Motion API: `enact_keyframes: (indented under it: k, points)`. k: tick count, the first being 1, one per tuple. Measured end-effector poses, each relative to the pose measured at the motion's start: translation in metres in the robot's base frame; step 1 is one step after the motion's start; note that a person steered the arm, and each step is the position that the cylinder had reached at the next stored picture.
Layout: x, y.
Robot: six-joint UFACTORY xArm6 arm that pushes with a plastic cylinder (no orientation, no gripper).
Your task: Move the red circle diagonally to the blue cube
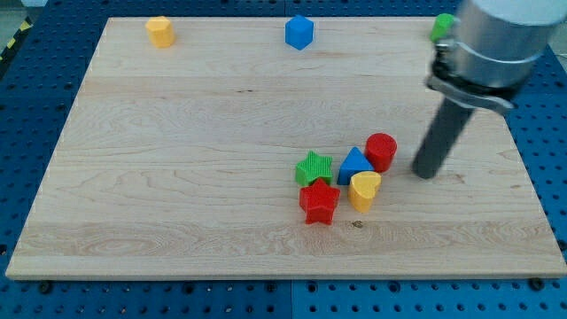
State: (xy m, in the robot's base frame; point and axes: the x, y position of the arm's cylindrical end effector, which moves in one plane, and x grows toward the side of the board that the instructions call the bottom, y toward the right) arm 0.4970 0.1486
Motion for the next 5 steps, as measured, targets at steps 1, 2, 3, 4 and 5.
enact_keyframes:
  k: [1,2,3,4,5]
  points:
    - [-0.030,-0.044]
    - [-0.055,-0.083]
    - [-0.057,-0.131]
    - [-0.064,-0.179]
    - [-0.103,-0.198]
